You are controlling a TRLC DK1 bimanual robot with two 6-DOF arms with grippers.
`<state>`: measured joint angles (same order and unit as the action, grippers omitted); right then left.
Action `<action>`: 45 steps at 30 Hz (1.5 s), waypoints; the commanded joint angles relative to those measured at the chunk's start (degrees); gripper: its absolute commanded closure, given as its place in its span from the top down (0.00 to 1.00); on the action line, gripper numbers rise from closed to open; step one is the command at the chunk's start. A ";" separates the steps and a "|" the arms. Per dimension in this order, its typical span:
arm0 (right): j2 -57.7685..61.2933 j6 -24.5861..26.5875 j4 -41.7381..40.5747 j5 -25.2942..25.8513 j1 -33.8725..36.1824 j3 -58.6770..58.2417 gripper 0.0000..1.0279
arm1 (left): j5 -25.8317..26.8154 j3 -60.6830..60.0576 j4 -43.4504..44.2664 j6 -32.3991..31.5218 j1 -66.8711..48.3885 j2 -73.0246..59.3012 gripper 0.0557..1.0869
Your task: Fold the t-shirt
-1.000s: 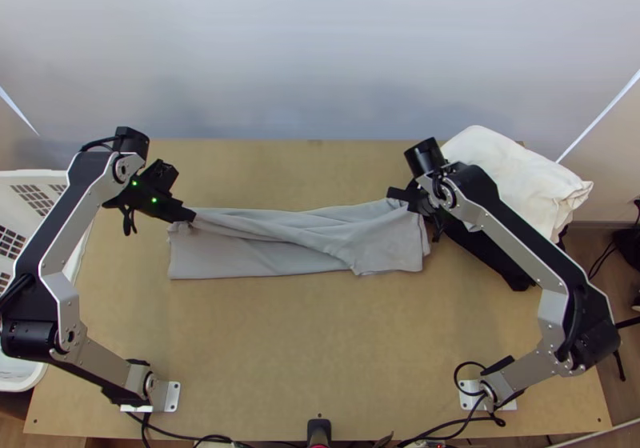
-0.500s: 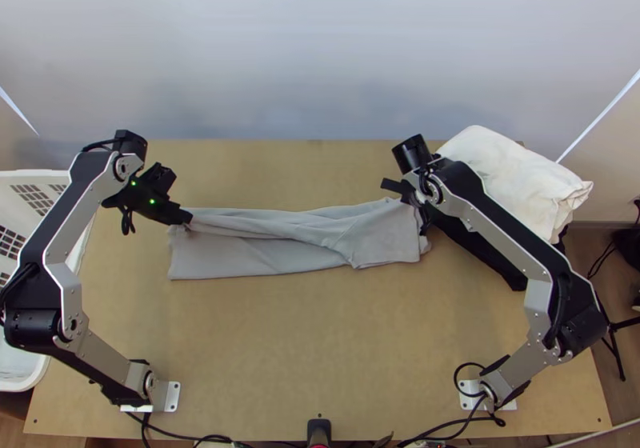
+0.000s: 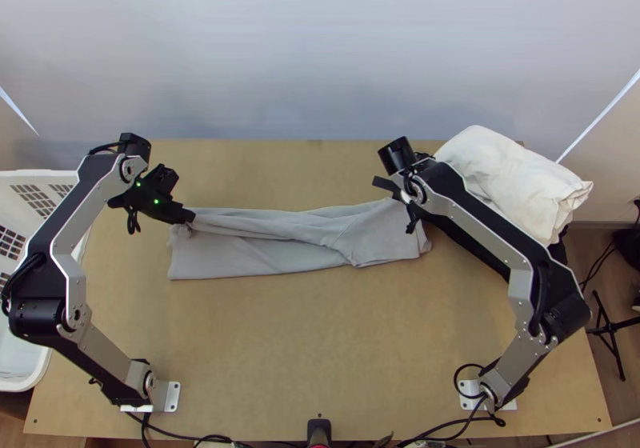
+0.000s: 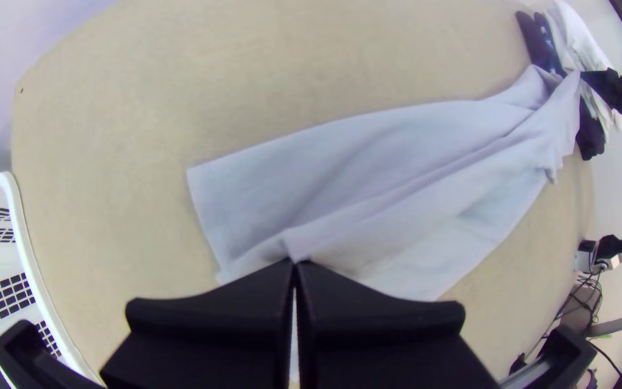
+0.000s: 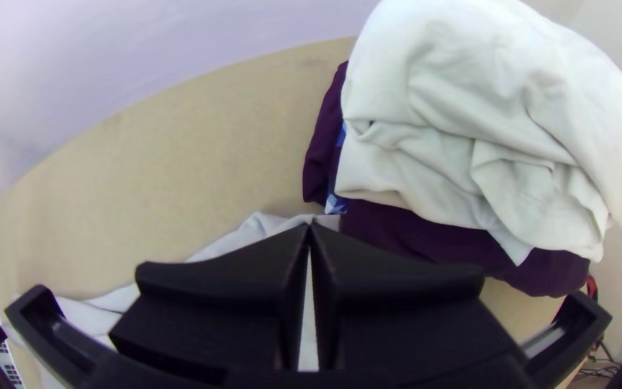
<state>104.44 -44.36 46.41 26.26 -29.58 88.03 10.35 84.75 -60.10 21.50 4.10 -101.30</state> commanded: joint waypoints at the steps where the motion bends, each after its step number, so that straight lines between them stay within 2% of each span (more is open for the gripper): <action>1: 3.66 0.33 -1.59 1.25 -0.04 1.00 0.09 | 0.02 0.24 2.97 -0.93 1.00 -2.59 0.04; 4: 5.68 0.33 -1.85 1.16 0.14 1.53 0.34 | -0.07 0.15 5.96 -2.16 1.79 -4.52 0.04; 5: 6.04 0.33 -2.03 1.16 0.14 1.62 0.43 | -0.33 0.24 7.45 -3.13 2.14 -5.14 0.09; 6: 6.12 0.33 -2.12 1.16 0.14 1.80 0.51 | -0.59 0.50 8.94 -4.09 2.41 -5.67 0.21; 8: 6.04 0.24 -2.20 1.16 -0.04 2.32 0.71 | -0.77 1.29 9.38 -5.15 2.85 -5.84 0.53; 10: 5.24 0.33 -2.20 1.51 -0.21 2.85 0.98 | -0.77 2.61 9.65 -6.47 2.93 -5.40 0.87; 12: 3.31 0.68 -2.20 1.78 -0.65 3.38 0.96 | -0.59 4.02 10.88 -9.28 3.46 -4.17 0.96; 16: -1.96 2.52 -2.20 2.13 -1.00 5.22 0.96 | 4.50 5.43 16.68 -18.60 5.48 0.31 0.96; 18: -6.45 1.47 -2.47 1.25 -1.18 5.75 0.96 | 5.91 7.53 18.00 -23.69 6.89 1.72 0.96; 19: -8.73 0.24 -3.08 -2.27 -0.74 5.84 0.96 | 8.02 7.45 17.91 -24.48 8.21 2.42 0.96; 21: -12.69 -3.72 -3.17 -17.03 1.37 6.01 0.93 | 10.39 5.60 17.29 -25.98 10.67 3.47 0.96; 23: -14.71 -5.83 1.49 -22.48 1.55 8.56 0.88 | 11.97 2.53 14.92 -26.24 13.22 4.00 0.96; 25: -14.71 -6.62 9.22 -29.60 1.63 12.78 0.88 | 13.12 -1.87 13.25 -25.19 15.15 5.41 0.96; 26: -14.44 -7.06 12.12 -31.01 1.72 14.01 0.88 | 13.64 -4.95 14.48 -24.31 16.12 6.37 0.96; 27: -13.21 -6.88 18.27 -30.92 1.72 16.56 0.89 | 15.31 -7.41 14.83 -23.61 16.73 7.08 0.96; 28: -11.89 -6.00 23.28 -30.83 2.16 18.23 0.95 | 21.20 -10.04 15.01 -21.06 17.61 7.52 0.96; 29: -10.84 -4.68 25.48 -30.92 2.16 18.23 0.96 | 28.41 -12.42 15.97 -17.89 19.19 7.69 0.96; 30: -9.96 -2.14 27.41 -30.83 2.43 18.67 0.96 | 32.37 -13.73 16.15 -16.49 19.81 7.43 0.96; 31: -9.08 0.24 29.00 -30.83 3.13 19.11 0.95 | 33.16 -14.88 16.59 -15.87 20.25 7.43 0.96; 33: -8.12 0.24 30.93 -31.01 4.27 19.02 0.95 | 33.42 -18.30 19.49 -14.99 20.51 8.57 0.96; 35: -8.03 4.46 33.30 -33.64 5.50 20.16 0.95 | 33.51 -22.26 24.32 -14.73 20.51 10.50 0.96; 40: -8.73 5.95 33.22 -34.08 5.41 26.49 0.96 | 32.98 -25.95 27.84 -12.53 21.13 8.75 0.96; 45: -11.37 14.83 31.37 -33.91 4.89 26.76 0.95 | 31.57 -29.03 31.36 -9.98 21.13 6.55 0.96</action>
<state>95.29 -37.56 77.78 -6.83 -24.82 111.96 42.00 61.14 -33.23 8.45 24.51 -93.10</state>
